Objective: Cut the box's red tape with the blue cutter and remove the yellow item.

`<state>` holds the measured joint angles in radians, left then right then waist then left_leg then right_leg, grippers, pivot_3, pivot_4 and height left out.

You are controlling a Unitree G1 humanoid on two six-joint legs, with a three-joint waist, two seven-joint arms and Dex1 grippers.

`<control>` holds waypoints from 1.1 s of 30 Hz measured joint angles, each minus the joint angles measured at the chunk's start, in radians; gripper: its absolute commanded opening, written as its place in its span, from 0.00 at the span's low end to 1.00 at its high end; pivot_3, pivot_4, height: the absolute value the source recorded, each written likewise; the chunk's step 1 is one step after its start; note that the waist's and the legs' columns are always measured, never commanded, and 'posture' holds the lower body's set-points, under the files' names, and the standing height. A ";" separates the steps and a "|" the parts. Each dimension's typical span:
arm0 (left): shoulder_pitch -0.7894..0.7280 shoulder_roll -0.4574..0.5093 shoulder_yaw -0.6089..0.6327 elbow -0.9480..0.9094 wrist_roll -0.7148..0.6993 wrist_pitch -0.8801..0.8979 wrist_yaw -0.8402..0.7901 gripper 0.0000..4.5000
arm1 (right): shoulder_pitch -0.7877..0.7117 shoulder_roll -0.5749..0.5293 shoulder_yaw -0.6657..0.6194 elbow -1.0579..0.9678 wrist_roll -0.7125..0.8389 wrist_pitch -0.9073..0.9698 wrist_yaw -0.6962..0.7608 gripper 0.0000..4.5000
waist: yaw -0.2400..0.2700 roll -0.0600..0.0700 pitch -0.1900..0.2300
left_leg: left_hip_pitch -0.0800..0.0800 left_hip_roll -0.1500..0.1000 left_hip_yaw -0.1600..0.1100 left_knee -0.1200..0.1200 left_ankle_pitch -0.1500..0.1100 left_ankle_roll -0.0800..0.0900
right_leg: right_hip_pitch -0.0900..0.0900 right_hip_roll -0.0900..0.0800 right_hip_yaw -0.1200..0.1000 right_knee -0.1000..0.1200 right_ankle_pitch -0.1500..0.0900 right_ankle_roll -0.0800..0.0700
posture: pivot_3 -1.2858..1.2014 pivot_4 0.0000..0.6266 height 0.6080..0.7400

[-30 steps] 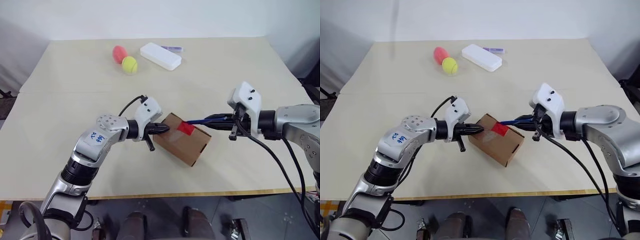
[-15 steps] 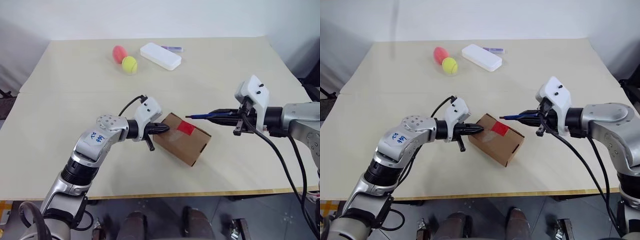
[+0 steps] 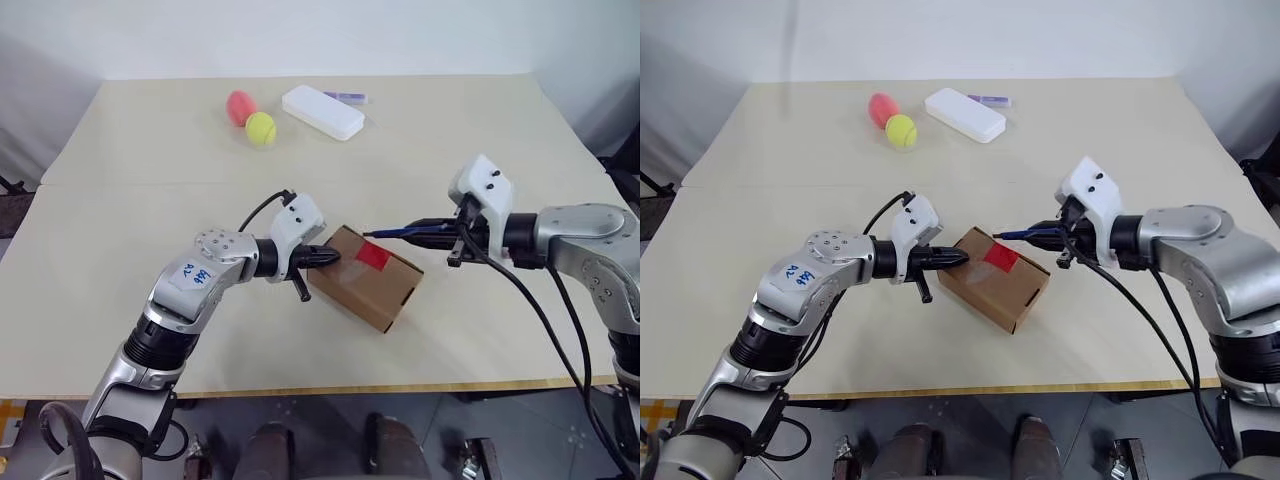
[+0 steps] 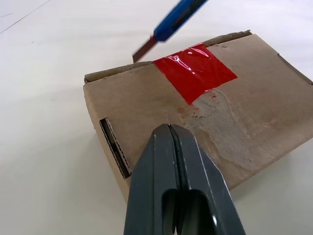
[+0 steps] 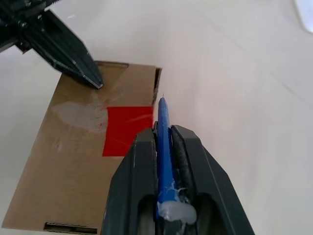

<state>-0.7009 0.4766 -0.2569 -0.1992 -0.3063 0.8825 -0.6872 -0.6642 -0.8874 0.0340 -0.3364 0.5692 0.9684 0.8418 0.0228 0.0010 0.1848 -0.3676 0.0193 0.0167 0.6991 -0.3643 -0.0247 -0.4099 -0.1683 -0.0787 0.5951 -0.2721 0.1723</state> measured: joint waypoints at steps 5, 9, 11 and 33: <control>0.000 0.000 0.000 -0.003 0.000 0.004 0.003 0.00 | 0.000 0.000 0.000 0.000 0.001 -0.008 0.004 0.03 | 0.000 0.000 0.000 | 0.000 0.000 0.000 0.000 0.000 0.000 | 0.000 0.000 0.000 0.000 0.000 0.000 | 0.52 0.24 1.00; 0.000 0.000 0.000 -0.003 0.000 0.004 0.003 0.00 | 0.000 0.000 -0.011 -0.001 0.009 -0.005 0.005 0.03 | 0.000 0.000 0.000 | 0.000 0.000 0.000 0.000 0.000 0.000 | 0.000 0.000 0.000 0.000 0.000 0.000 | 0.52 0.24 1.00; 0.000 0.000 0.000 -0.003 0.000 0.004 0.003 0.00 | 0.000 0.000 -0.027 -0.010 0.021 0.003 0.006 0.03 | 0.000 0.000 0.000 | 0.000 0.000 0.000 0.000 0.000 0.000 | 0.000 0.000 0.000 0.000 0.000 0.000 | 0.52 0.24 1.00; -0.002 -0.005 -0.001 0.004 0.001 -0.001 0.002 0.00 | -0.002 0.030 -0.013 0.012 -0.001 -0.017 0.000 0.03 | 0.000 0.000 0.000 | 0.000 0.000 0.000 0.000 0.000 0.000 | 0.000 0.000 0.000 0.000 0.000 0.000 | 0.52 0.24 1.00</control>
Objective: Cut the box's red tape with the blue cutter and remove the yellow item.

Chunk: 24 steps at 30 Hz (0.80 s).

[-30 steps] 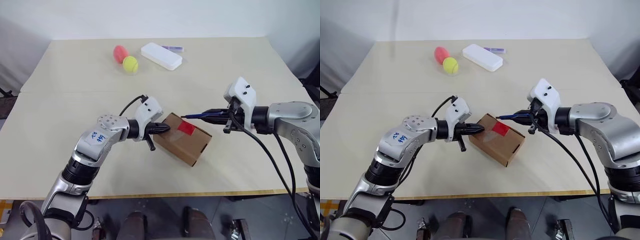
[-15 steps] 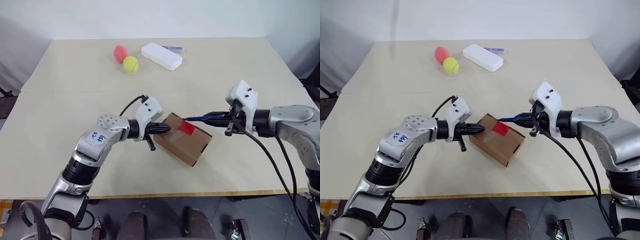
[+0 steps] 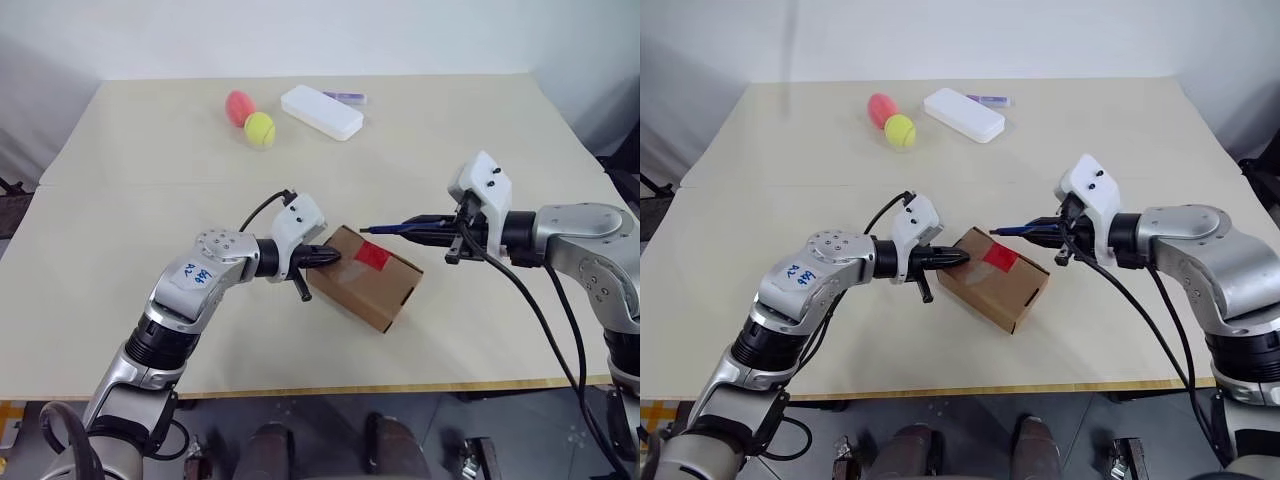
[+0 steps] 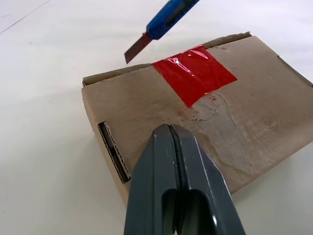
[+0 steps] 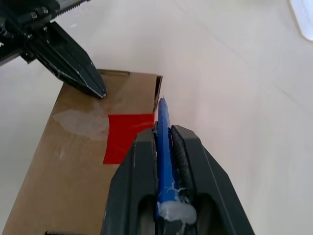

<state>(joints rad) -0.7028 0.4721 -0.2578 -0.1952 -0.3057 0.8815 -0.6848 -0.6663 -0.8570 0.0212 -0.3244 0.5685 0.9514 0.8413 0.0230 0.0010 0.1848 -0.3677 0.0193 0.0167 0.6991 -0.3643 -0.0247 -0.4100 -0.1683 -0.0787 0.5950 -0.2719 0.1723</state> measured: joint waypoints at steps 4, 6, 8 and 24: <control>0.000 0.000 0.000 0.000 0.000 0.000 0.001 0.00 | -0.021 0.009 0.006 0.012 0.000 -0.007 0.000 0.03 | 0.000 0.000 0.000 | 0.000 0.000 0.000 0.000 0.000 0.000 | 0.000 0.000 0.000 0.000 0.000 0.000 | 0.52 0.24 1.00; 0.000 0.000 0.000 0.000 0.000 0.000 0.001 0.00 | -0.023 0.015 0.015 0.019 -0.004 -0.014 0.001 0.03 | 0.000 0.000 0.000 | 0.000 0.000 0.000 0.000 0.000 0.000 | 0.000 0.000 0.000 0.000 0.000 0.000 | 0.52 0.24 1.00; 0.000 0.000 0.000 -0.001 0.000 0.001 0.002 0.00 | -0.023 0.024 0.029 0.027 -0.013 -0.018 0.002 0.03 | 0.000 0.000 0.000 | 0.000 0.000 0.000 0.000 0.000 0.000 | 0.000 0.000 0.000 0.000 0.000 0.000 | 0.52 0.24 1.00; 0.000 0.000 0.000 -0.003 0.000 0.002 0.006 0.00 | -0.019 0.023 0.043 0.049 -0.039 -0.055 0.020 0.03 | 0.000 0.000 0.000 | 0.000 0.000 0.000 0.000 0.000 0.000 | 0.000 0.000 0.000 0.000 0.000 0.000 | 0.52 0.24 1.00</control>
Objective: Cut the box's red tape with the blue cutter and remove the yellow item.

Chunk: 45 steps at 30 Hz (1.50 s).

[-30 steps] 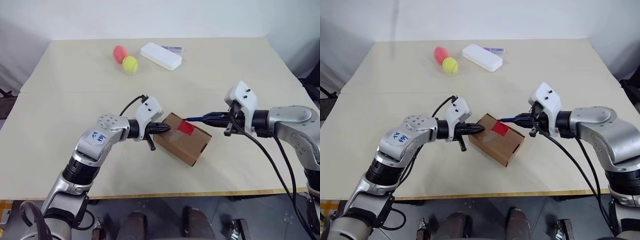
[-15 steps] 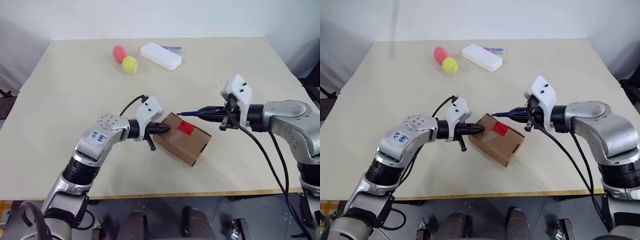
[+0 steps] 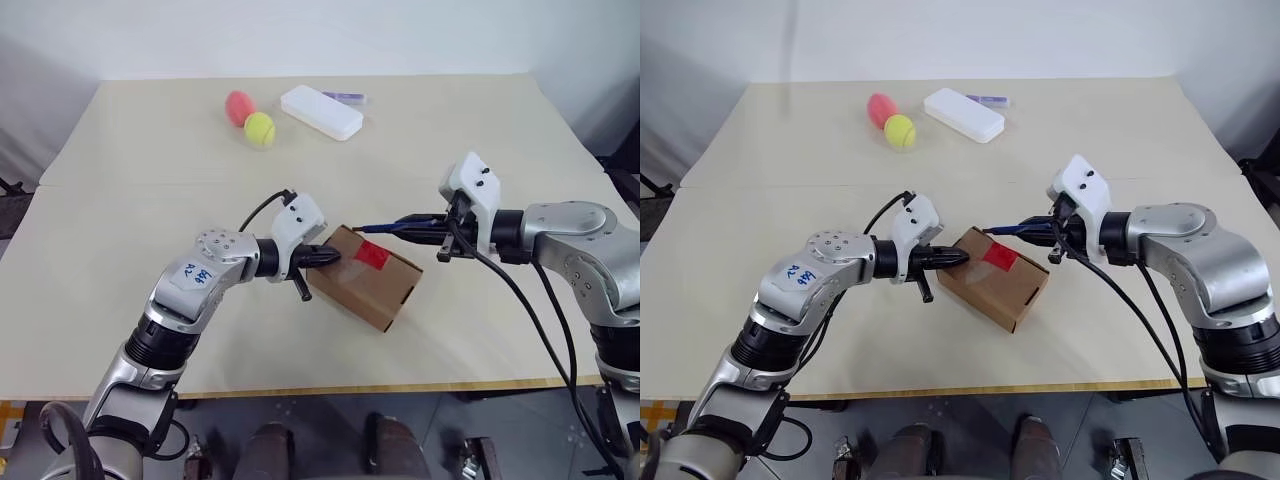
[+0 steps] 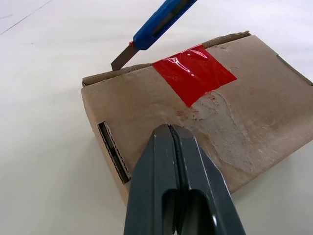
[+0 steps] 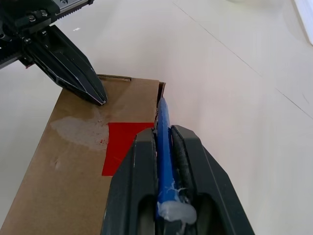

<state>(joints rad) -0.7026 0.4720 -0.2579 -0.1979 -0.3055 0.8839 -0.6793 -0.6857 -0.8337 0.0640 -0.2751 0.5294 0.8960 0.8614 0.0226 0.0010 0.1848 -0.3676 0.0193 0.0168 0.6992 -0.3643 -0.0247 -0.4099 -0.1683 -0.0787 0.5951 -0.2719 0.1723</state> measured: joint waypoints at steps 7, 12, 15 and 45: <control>0.000 0.001 0.000 -0.003 0.000 0.003 0.000 0.00 | 0.004 -0.018 -0.003 -0.040 0.010 0.026 0.008 0.03 | 0.000 0.000 0.000 | 0.000 0.000 0.000 0.000 0.000 0.000 | 0.000 0.000 0.000 0.000 0.000 0.000 | 0.52 0.24 1.00; 0.000 0.001 0.000 -0.003 0.000 0.003 0.000 0.00 | 0.008 -0.019 -0.003 -0.055 0.008 0.035 0.007 0.03 | 0.000 0.000 0.000 | 0.000 0.000 0.000 0.000 0.000 0.000 | 0.000 0.000 0.000 0.000 0.000 0.000 | 0.52 0.24 1.00; 0.000 0.001 0.000 -0.003 0.000 0.003 0.000 0.00 | 0.008 -0.020 -0.004 -0.058 0.008 0.040 0.007 0.03 | 0.000 0.000 0.000 | 0.000 0.000 0.000 0.000 0.000 0.000 | 0.000 0.000 0.000 0.000 0.000 0.000 | 0.52 0.24 1.00; 0.000 0.000 -0.001 -0.012 0.000 0.014 0.002 0.00 | -0.021 -0.119 0.028 -0.048 0.002 0.080 0.095 0.03 | 0.002 0.000 0.000 | 0.000 0.000 0.000 0.000 0.000 0.000 | 0.000 0.000 0.000 0.000 0.000 0.000 | 0.52 0.24 1.00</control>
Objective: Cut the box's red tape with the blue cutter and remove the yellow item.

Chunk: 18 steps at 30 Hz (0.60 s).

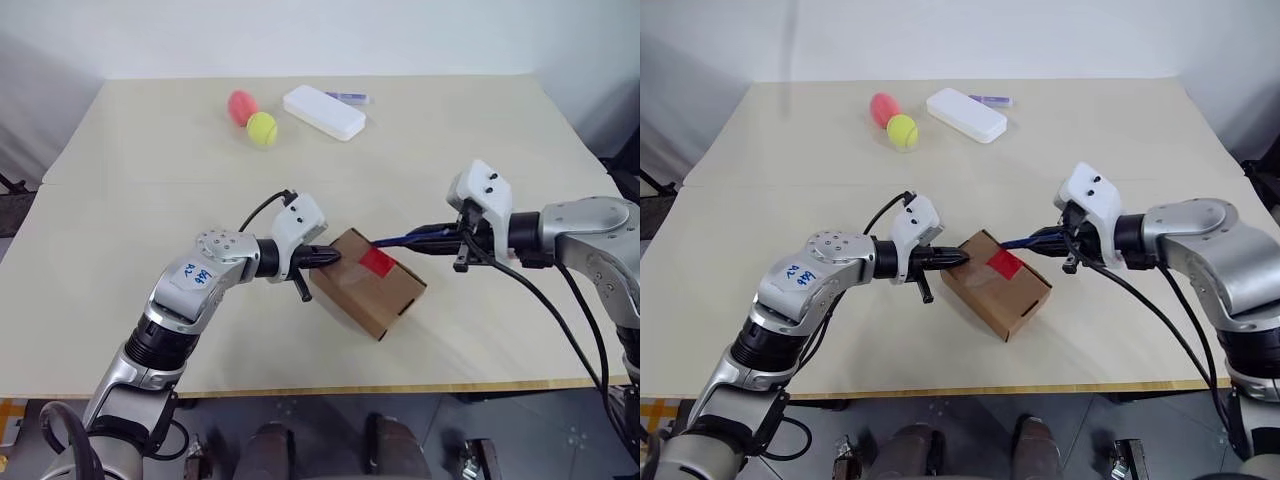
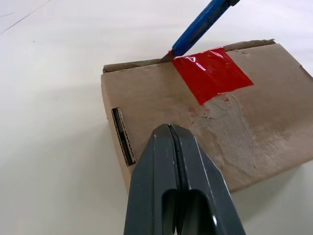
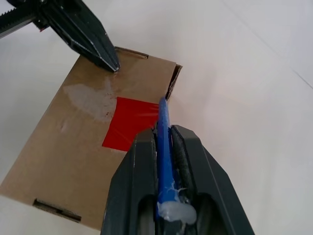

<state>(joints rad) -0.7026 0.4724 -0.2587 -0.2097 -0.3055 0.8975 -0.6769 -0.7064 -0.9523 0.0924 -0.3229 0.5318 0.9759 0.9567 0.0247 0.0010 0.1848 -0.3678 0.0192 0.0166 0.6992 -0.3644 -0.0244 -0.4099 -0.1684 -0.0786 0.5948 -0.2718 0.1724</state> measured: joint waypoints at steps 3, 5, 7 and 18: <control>0.000 0.000 -0.003 -0.011 0.001 0.016 0.009 0.00 | -0.028 -0.007 0.020 -0.007 -0.002 0.029 0.005 0.03 | -0.001 0.000 0.000 | 0.000 0.000 0.000 0.000 0.000 0.000 | 0.000 0.000 0.000 0.000 0.000 0.000 | 0.52 0.24 1.00; -0.002 0.000 -0.012 -0.023 0.004 0.038 0.020 0.00 | -0.049 -0.005 0.029 -0.011 -0.001 0.062 -0.001 0.03 | -0.001 0.000 0.000 | 0.000 0.000 0.000 0.000 0.000 0.000 | 0.000 0.000 0.000 0.000 0.000 0.000 | 0.52 0.24 1.00; -0.025 0.009 -0.038 -0.035 0.011 0.072 0.021 0.00 | -0.066 0.004 0.035 -0.023 -0.001 0.103 -0.014 0.03 | 0.000 0.000 0.000 | 0.000 0.000 0.000 0.000 0.000 0.000 | 0.000 0.000 0.000 0.000 0.000 0.000 | 0.52 0.24 1.00; -0.172 0.055 -0.181 -0.063 0.036 0.236 -0.022 0.00 | -0.131 0.028 0.063 -0.041 0.009 0.248 -0.055 0.03 | -0.001 -0.002 -0.003 | 0.001 0.000 0.000 0.000 0.000 0.000 | 0.000 0.000 0.000 0.000 0.000 0.000 | 0.52 0.24 1.00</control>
<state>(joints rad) -0.8749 0.5277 -0.4402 -0.2729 -0.2696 1.1332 -0.6994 -0.8377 -0.9241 0.1553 -0.3639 0.5405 1.2240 0.9021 0.0236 -0.0011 0.1814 -0.3670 0.0192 0.0165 0.6987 -0.3646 -0.0241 -0.4094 -0.1683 -0.0785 0.5950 -0.2718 0.1724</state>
